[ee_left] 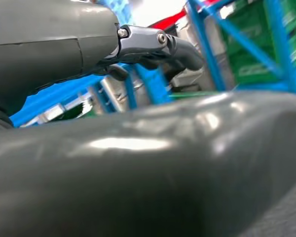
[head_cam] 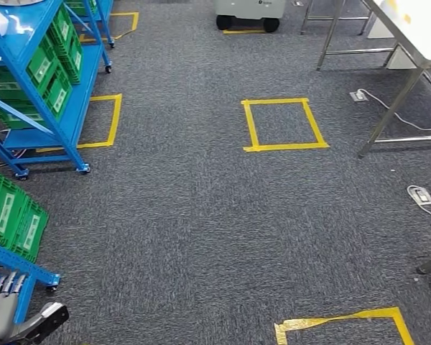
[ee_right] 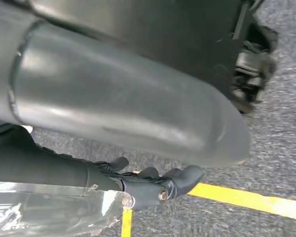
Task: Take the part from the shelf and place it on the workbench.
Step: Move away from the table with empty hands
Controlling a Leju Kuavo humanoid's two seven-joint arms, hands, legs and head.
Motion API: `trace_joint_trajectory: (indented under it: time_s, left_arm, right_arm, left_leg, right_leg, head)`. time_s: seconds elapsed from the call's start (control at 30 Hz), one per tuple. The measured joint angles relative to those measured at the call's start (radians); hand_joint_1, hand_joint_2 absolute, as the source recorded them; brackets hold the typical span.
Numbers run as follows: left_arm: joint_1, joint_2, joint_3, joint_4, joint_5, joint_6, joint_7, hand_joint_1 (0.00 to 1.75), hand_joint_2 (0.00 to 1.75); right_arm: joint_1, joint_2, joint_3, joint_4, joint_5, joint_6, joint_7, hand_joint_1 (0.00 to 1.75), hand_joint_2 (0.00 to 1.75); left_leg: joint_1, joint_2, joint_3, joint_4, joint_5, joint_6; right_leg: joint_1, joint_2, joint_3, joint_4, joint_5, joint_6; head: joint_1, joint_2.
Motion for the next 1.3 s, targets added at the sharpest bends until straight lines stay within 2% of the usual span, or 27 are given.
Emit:
trace_joint_trajectory:
  time_s: [0.07,0.13,0.17,0.2,0.23,0.27,0.3,0.37,0.43,0.5,0.57,0.63,0.7,0.73,0.77,0.8,0.87,0.93,1.0,1.03,1.1,1.13,1.17,1.2,1.23,1.27,1.3]
  left_arm:
    - [0.000,-0.014,0.018,0.012,-0.001,0.000,-0.003,0.00,0.00]
    - [-0.007,-0.027,0.033,0.020,-0.003,-0.004,-0.011,0.00,0.00]
    - [-0.010,-0.035,0.042,0.027,-0.004,-0.007,-0.017,0.00,0.00]
    - [-0.012,-0.045,0.054,0.038,-0.007,-0.010,-0.025,0.00,0.00]
    - [-0.014,-0.057,0.068,0.051,-0.012,-0.012,-0.034,0.00,0.00]
    - [-0.017,-0.070,0.084,0.068,-0.018,-0.011,-0.046,0.00,0.00]
    - [-0.022,-0.084,0.103,0.089,-0.027,-0.008,-0.059,0.00,0.00]
    - [-0.042,-0.115,0.150,0.143,-0.053,0.004,-0.090,0.00,0.00]
    - [-0.066,-0.148,0.210,0.217,-0.083,0.021,-0.127,0.00,0.00]
    - [-0.089,-0.173,0.273,0.305,-0.107,0.044,-0.162,0.00,0.00]
    - [-0.120,-0.192,0.338,0.410,-0.126,0.078,-0.190,0.00,0.00]
    - [-0.170,-0.204,0.404,0.529,-0.136,0.105,-0.209,0.00,0.00]
    - [-0.214,-0.214,0.461,0.639,-0.130,0.105,-0.215,0.00,0.00]
    - [-0.227,-0.219,0.487,0.686,-0.122,0.095,-0.215,0.00,0.00]
    - [-0.236,-0.223,0.512,0.727,-0.111,0.081,-0.214,0.00,0.00]
    - [-0.246,-0.227,0.536,0.763,-0.099,0.063,-0.212,0.00,0.00]
    - [-0.269,-0.236,0.582,0.820,-0.067,0.018,-0.206,0.00,0.00]
    - [-0.293,-0.249,0.628,0.860,-0.033,-0.033,-0.195,0.00,0.00]
    - [-0.306,-0.266,0.675,0.892,0.003,-0.083,-0.174,0.00,0.00]
    - [-0.309,-0.275,0.698,0.906,0.025,-0.103,-0.159,0.00,0.00]
    - [-0.320,-0.296,0.749,0.925,0.080,-0.134,-0.128,0.00,0.00]
    - [-0.330,-0.308,0.778,0.930,0.106,-0.143,-0.115,0.00,0.00]
    - [-0.340,-0.318,0.805,0.935,0.125,-0.148,-0.106,0.00,0.00]
    - [-0.347,-0.327,0.829,0.939,0.139,-0.151,-0.100,0.00,0.00]
    - [-0.352,-0.336,0.849,0.942,0.151,-0.151,-0.094,0.00,0.00]
    - [-0.355,-0.345,0.866,0.945,0.165,-0.149,-0.088,0.00,0.00]
    - [-0.358,-0.358,0.885,0.947,0.186,-0.143,-0.081,0.00,0.00]
  right_arm:
    - [-0.001,0.000,0.000,0.000,0.000,0.000,0.000,0.00,0.00]
    - [0.002,0.000,-0.001,0.000,0.000,0.000,0.000,0.00,0.00]
    - [0.003,0.000,-0.001,0.000,0.000,0.000,0.000,0.00,0.00]
    - [0.005,0.000,-0.002,0.000,0.000,0.000,0.000,0.00,0.00]
    - [0.005,0.000,-0.004,0.000,0.000,0.000,0.001,0.00,0.00]
    - [0.005,0.000,-0.005,0.000,0.000,0.000,0.001,0.00,0.00]
    - [0.005,0.000,-0.006,0.000,-0.001,0.000,0.001,0.00,0.00]
    - [0.004,0.000,-0.009,0.000,-0.004,-0.001,0.001,0.00,0.00]
    - [0.003,0.000,-0.012,-0.001,-0.006,-0.002,0.001,0.00,0.00]
    - [0.001,0.000,-0.015,-0.001,-0.006,-0.003,0.001,0.00,0.00]
    - [0.002,0.000,-0.016,-0.001,-0.006,-0.005,0.000,0.00,0.00]
    - [0.006,0.000,-0.018,-0.001,-0.006,-0.007,-0.001,0.00,0.00]
    - [0.008,0.000,-0.021,-0.001,-0.006,-0.009,-0.002,0.00,0.00]
    - [0.007,0.000,-0.022,-0.001,-0.006,-0.010,-0.003,0.00,0.00]
    - [0.007,0.000,-0.023,-0.001,-0.006,-0.011,-0.004,0.00,0.00]
    - [0.006,0.000,-0.023,-0.001,-0.006,-0.013,-0.005,0.00,0.00]
    - [0.005,0.000,-0.024,-0.001,-0.006,-0.015,-0.007,0.00,0.00]
    - [0.004,-0.001,-0.025,-0.001,-0.006,-0.017,-0.008,0.00,0.00]
    - [-0.001,0.000,-0.025,-0.001,-0.006,-0.018,-0.009,0.00,0.00]
    - [-0.004,0.000,-0.025,-0.001,-0.006,-0.020,-0.009,0.00,0.00]
    - [-0.005,0.001,-0.026,-0.001,-0.007,-0.028,-0.010,0.00,0.00]
    - [-0.004,0.001,-0.026,-0.001,-0.007,-0.033,-0.010,0.00,0.00]
    - [-0.002,0.002,-0.027,-0.001,-0.008,-0.036,-0.010,0.00,0.00]
    - [-0.001,0.002,-0.027,-0.001,-0.008,-0.038,-0.010,0.00,0.00]
    - [0.000,0.002,-0.028,-0.001,-0.008,-0.039,-0.010,0.00,0.00]
    - [0.000,0.002,-0.028,-0.001,-0.008,-0.040,-0.010,0.00,0.00]
    - [0.000,0.002,-0.029,-0.001,-0.009,-0.042,-0.010,0.00,0.00]
  left_leg:
    - [0.001,-0.024,-0.001,-0.001,0.003,0.014]
    - [-0.001,-0.050,-0.002,-0.002,0.006,0.024]
    - [-0.003,-0.064,-0.004,-0.002,0.006,0.027]
    - [-0.006,-0.078,-0.004,-0.002,0.007,0.029]
    - [-0.008,-0.093,-0.004,-0.002,0.007,0.029]
    - [-0.010,-0.108,-0.004,-0.002,0.007,0.029]
    - [-0.011,-0.124,-0.003,-0.002,0.008,0.029]
    - [-0.012,-0.153,-0.004,-0.001,0.010,0.026]
    - [-0.010,-0.177,-0.009,0.000,0.014,0.018]
    - [-0.007,-0.189,-0.015,-0.003,0.019,0.007]
    - [-0.009,-0.146,-0.030,0.020,0.000,-0.002]
    - [-0.013,-0.084,-0.077,0.115,-0.060,-0.008]
    - [-0.011,-0.063,-0.132,0.234,-0.113,-0.014]
    - [-0.010,-0.059,-0.142,0.260,-0.116,-0.016]
    - [-0.008,-0.055,-0.132,0.249,-0.101,-0.018]
    - [-0.007,-0.047,-0.104,0.202,-0.072,-0.019]
    - [-0.008,0.000,-0.027,0.069,-0.018,-0.021]
    - [-0.012,0.027,0.011,-0.002,-0.004,-0.009]
    - [-0.015,0.006,0.012,-0.009,-0.006,0.009]
    - [-0.014,-0.005,0.012,-0.010,-0.005,0.015]
    - [-0.011,-0.027,0.012,-0.011,-0.001,0.028]
    - [-0.011,-0.039,0.011,-0.012,0.001,0.032]
    - [-0.011,-0.053,0.009,-0.012,0.002,0.035]
    - [-0.011,-0.068,0.008,-0.011,0.003,0.037]
    - [-0.012,-0.084,0.008,-0.011,0.003,0.037]
    - [-0.012,-0.098,0.008,-0.011,0.003,0.037]
    - [-0.011,-0.113,0.009,-0.010,0.003,0.037]
  right_leg:
    - [-0.006,0.050,-0.008,0.039,-0.031,0.009]
    - [-0.008,0.114,-0.065,0.162,-0.099,0.011]
    - [-0.008,0.126,-0.100,0.233,-0.128,0.009]
    - [-0.008,0.131,-0.129,0.284,-0.142,0.006]
    - [-0.008,0.133,-0.141,0.299,-0.136,0.001]
    - [-0.007,0.137,-0.134,0.272,-0.110,-0.004]
    - [-0.007,0.147,-0.110,0.213,-0.072,-0.009]
    - [-0.008,0.195,-0.052,0.077,-0.009,-0.015]
    - [-0.006,0.218,-0.025,0.018,0.011,-0.015]
    - [-0.003,0.195,-0.020,0.013,0.018,-0.020]
    - [-0.005,0.170,-0.015,0.002,0.028,-0.031]
    - [-0.005,0.137,-0.015,-0.006,0.033,-0.039]
    - [-0.004,0.103,-0.017,-0.006,0.032,-0.041]
    - [-0.003,0.089,-0.018,-0.006,0.031,-0.041]
    - [-0.003,0.075,-0.018,-0.006,0.030,-0.040]
    - [-0.004,0.061,-0.017,-0.006,0.029,-0.038]
    - [0.001,0.034,-0.016,-0.002,0.022,-0.029]
    - [0.007,0.011,-0.016,0.001,0.012,-0.018]
    - [0.008,-0.009,-0.006,-0.001,0.006,-0.009]
    - [0.005,0.000,-0.004,0.003,0.000,-0.004]
    - [-0.001,0.056,-0.023,0.061,-0.039,0.008]
    - [-0.004,0.092,-0.052,0.123,-0.073,0.012]
    - [-0.006,0.115,-0.086,0.196,-0.108,0.014]
    - [-0.006,0.125,-0.119,0.260,-0.132,0.015]
    - [-0.007,0.130,-0.140,0.296,-0.137,0.014]
    - [-0.007,0.133,-0.145,0.294,-0.122,0.012]
    - [-0.008,0.139,-0.129,0.251,-0.089,0.011]
  head:
    - [0.002,0.000]
    - [0.006,0.000]
    - [0.006,0.000]
    - [0.007,0.000]
    - [0.007,0.000]
    - [0.007,0.000]
    - [0.007,0.000]
    - [0.007,0.000]
    - [0.007,0.000]
    - [0.006,0.000]
    - [0.003,0.000]
    - [-0.001,0.000]
    - [-0.001,0.000]
    - [-0.002,0.000]
    - [-0.002,0.000]
    - [-0.002,0.000]
    - [-0.003,0.000]
    - [0.001,0.000]
    - [0.006,0.000]
    - [0.006,0.000]
    - [0.009,0.000]
    - [0.012,0.000]
    - [0.014,0.000]
    - [0.016,0.000]
    - [0.016,0.000]
    - [0.017,0.000]
    - [0.017,0.000]
